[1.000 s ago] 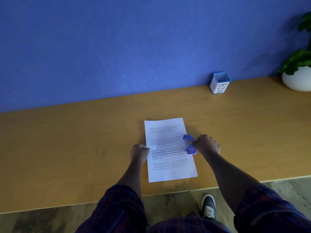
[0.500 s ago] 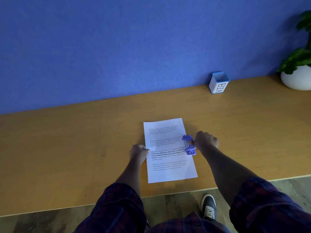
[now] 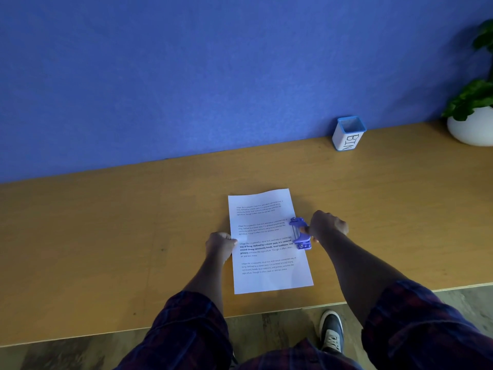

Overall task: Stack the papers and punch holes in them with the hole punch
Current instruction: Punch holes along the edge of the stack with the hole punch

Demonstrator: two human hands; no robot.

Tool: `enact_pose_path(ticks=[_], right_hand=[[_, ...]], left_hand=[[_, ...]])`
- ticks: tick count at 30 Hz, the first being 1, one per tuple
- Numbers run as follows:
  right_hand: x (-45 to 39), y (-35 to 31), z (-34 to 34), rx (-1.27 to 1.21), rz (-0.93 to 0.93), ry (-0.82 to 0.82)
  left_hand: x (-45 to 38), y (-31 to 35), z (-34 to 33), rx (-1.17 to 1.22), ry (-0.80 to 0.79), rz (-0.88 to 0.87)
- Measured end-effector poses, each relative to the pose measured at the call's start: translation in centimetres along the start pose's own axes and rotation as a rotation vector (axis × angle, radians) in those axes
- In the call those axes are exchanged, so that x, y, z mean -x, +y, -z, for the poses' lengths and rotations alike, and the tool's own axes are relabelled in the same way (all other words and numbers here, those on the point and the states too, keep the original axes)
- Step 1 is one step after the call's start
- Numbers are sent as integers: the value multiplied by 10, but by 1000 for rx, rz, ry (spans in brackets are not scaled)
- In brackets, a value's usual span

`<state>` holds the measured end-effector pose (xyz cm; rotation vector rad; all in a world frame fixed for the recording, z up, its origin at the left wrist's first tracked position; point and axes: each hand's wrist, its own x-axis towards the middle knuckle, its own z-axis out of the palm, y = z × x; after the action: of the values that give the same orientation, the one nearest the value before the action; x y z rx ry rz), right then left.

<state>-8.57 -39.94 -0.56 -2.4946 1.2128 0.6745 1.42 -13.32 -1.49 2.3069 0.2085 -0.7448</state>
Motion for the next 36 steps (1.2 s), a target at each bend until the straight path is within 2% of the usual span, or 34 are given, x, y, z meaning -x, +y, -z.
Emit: enact_pose_path(ticks=[8,15,23,36], right_hand=[[-4,3,1,-12,-18,-83],[-13,13,0,-30,-42,-89],[0,4,3,88,65,40],[22,8,-16,-271,15,90]], left_hand=[[1,2,-1,5,2,14],[0,0,-2,19,-8,17],[3,2,-1,14,2,19],[5,0,-1,-15,11,6]])
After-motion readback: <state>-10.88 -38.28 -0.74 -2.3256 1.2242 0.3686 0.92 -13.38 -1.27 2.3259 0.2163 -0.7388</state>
